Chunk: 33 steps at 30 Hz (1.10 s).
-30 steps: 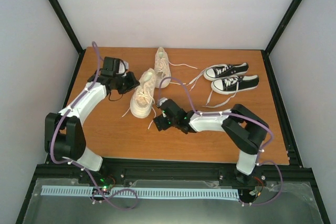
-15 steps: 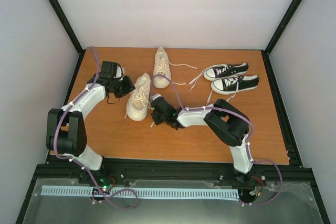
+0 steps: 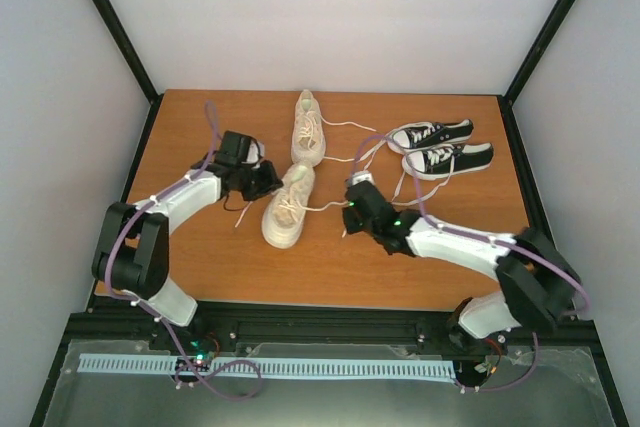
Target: Tie the shoes
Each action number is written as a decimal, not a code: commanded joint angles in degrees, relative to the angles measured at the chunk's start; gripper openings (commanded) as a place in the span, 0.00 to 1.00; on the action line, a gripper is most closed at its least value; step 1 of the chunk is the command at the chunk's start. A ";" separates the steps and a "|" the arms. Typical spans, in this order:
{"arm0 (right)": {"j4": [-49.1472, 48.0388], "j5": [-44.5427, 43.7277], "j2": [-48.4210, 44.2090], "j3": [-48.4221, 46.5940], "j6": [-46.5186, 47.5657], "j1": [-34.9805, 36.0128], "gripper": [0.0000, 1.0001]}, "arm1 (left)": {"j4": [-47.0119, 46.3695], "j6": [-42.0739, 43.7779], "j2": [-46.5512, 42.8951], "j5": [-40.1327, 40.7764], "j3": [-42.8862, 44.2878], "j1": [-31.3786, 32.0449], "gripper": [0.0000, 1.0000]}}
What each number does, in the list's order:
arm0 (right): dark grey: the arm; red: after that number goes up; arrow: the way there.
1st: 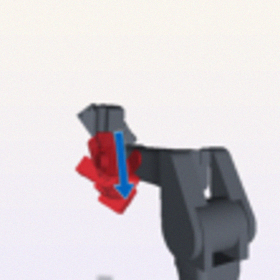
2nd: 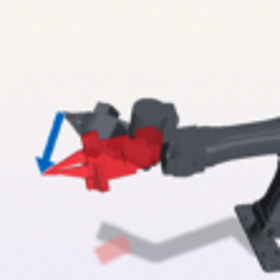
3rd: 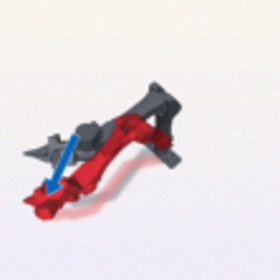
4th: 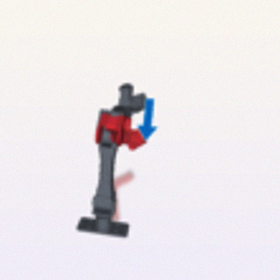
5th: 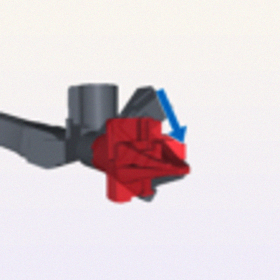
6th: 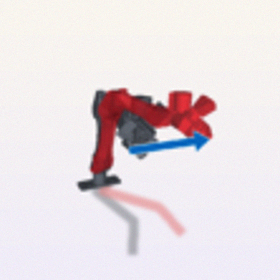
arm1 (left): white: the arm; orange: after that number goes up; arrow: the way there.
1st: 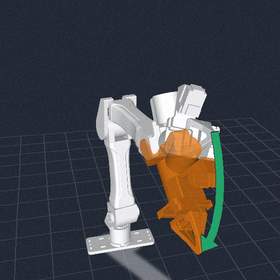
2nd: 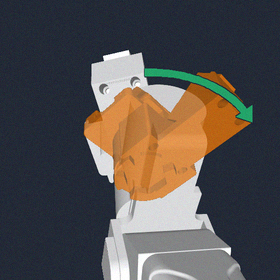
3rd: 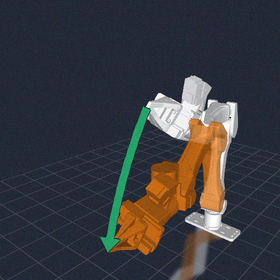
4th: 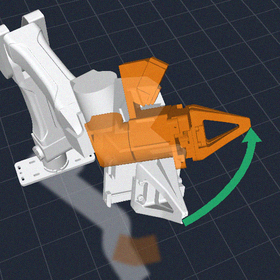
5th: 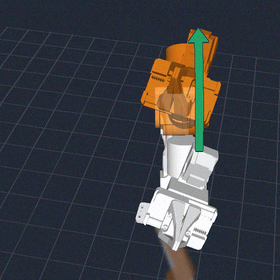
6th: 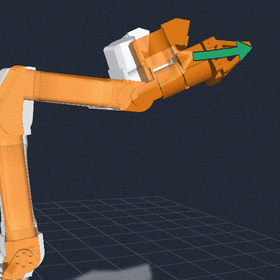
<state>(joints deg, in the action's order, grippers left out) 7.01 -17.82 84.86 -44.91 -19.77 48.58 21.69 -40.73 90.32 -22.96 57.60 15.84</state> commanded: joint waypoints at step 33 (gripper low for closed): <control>10.96 25.70 -14.33 -1.70 4.21 -16.76 0.03 | 21.14 82.30 5.11 29.69 3.54 6.27 1.00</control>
<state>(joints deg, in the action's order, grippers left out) 20.05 1.32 69.80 -48.38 -14.41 31.88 47.31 29.47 92.55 -7.44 64.51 23.38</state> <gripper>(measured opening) 0.031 0.994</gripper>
